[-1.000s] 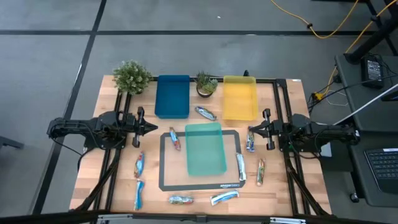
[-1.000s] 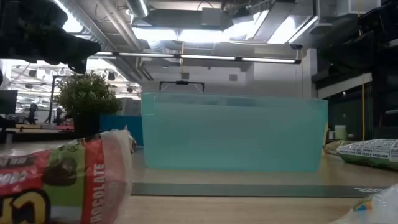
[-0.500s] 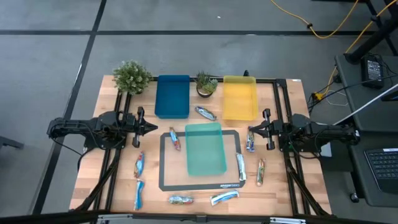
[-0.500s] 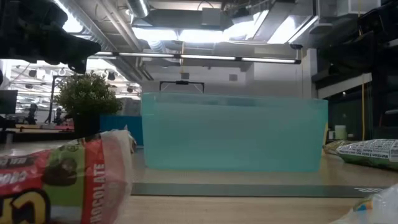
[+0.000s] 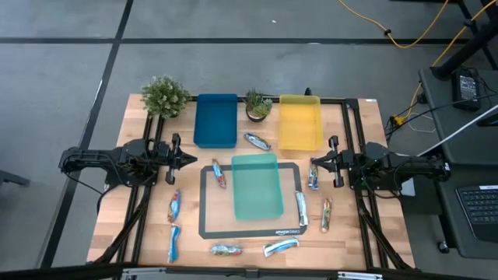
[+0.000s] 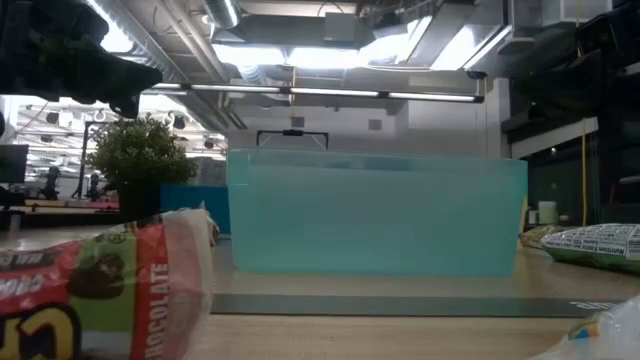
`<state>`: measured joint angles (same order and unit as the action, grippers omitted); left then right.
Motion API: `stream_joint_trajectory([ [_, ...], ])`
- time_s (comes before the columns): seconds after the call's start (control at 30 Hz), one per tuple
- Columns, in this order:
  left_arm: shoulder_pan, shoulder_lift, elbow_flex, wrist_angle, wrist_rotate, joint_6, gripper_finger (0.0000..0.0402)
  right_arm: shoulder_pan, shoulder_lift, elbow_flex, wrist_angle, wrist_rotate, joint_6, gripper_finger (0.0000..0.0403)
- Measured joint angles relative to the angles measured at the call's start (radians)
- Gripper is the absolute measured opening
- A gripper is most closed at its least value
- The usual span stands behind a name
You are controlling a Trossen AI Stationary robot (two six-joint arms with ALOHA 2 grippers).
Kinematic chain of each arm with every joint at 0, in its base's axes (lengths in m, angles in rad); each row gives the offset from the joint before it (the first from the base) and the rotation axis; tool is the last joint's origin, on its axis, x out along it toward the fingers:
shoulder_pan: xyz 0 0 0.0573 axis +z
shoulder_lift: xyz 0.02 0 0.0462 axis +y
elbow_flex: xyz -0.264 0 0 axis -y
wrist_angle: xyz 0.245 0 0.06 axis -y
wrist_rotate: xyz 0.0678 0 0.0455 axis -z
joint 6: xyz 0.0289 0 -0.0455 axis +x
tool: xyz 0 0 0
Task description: Pick and place Granola Bars by type
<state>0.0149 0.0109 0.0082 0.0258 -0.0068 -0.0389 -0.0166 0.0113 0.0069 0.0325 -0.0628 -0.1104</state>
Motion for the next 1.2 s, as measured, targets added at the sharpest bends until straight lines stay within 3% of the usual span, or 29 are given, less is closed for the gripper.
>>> stream_joint_trajectory([
  [1.2,0.000,0.000,0.000,0.000,0.000,0.000,0.0011,0.000,0.000,0.000,0.000,0.000,0.000,0.0017],
])
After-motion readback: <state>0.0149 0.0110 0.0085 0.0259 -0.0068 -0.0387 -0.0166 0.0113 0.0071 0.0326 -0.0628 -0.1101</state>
